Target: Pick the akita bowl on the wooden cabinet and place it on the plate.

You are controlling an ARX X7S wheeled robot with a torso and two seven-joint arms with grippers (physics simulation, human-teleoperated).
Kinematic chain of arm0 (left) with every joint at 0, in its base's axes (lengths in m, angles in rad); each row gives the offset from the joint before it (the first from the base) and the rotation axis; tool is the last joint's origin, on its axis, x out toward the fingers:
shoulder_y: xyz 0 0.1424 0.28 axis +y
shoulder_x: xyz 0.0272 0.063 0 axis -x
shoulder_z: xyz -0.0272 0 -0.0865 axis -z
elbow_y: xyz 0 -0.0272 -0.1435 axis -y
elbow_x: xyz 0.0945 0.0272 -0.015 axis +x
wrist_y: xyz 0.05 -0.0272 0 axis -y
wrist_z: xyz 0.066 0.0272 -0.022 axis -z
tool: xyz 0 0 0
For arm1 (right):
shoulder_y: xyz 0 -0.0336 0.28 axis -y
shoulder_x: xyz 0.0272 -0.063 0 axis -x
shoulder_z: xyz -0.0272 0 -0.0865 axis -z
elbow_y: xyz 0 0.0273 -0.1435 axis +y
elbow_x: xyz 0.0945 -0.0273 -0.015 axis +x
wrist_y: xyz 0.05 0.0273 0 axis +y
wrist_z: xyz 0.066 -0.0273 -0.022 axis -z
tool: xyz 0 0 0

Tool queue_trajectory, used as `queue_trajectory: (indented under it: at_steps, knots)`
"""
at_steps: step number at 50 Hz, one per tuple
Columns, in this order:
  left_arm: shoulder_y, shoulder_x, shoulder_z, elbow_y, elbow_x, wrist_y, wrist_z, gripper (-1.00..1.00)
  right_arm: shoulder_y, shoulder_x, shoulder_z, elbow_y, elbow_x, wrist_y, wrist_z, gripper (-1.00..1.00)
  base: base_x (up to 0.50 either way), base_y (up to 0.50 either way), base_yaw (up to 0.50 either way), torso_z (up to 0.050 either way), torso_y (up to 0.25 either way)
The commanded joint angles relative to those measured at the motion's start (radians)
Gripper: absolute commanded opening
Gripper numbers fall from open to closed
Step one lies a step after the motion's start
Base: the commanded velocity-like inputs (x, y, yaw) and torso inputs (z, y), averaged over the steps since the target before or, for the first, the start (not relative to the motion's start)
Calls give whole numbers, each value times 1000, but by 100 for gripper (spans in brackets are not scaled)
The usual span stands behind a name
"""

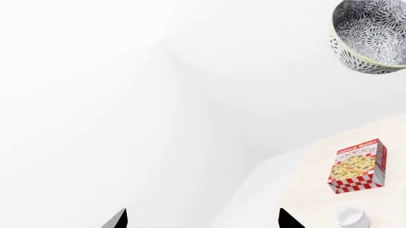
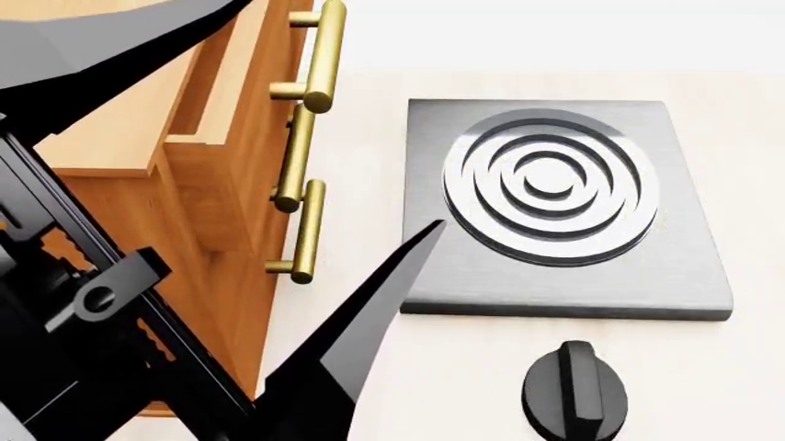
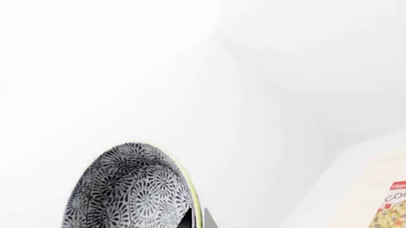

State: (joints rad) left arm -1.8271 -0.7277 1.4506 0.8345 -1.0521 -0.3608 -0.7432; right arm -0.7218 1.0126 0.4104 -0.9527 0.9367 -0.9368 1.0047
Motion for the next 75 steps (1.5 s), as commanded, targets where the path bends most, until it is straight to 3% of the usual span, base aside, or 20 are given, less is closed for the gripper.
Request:
queue_trajectory:
  at_steps: [1,10,28,47,54,75]
  knots:
    - [26,16,-20,-2,22,13,30,100,-15,-6,90,18,117,-43,-110,-100,0,0,0,0,0]
    - [35,16,-20,-7,26,17,32,100,0,29,114,87,405,-59,-165,-100,0,0,0,0,0]
    - [34,6,-30,-1,20,18,30,100,92,37,106,105,654,-9,-126,-100,0,0,0,0,0]
    - [59,10,-24,-10,40,25,33,100,114,85,134,161,822,81,-101,-100,0,0,0,1,1]
    - [67,4,-24,-10,47,28,34,100,106,49,178,173,861,95,-98,-100,0,0,0,0,0]
    - [80,4,-22,-15,57,28,40,100,208,82,120,251,894,116,-72,-100,0,0,0,0,0]
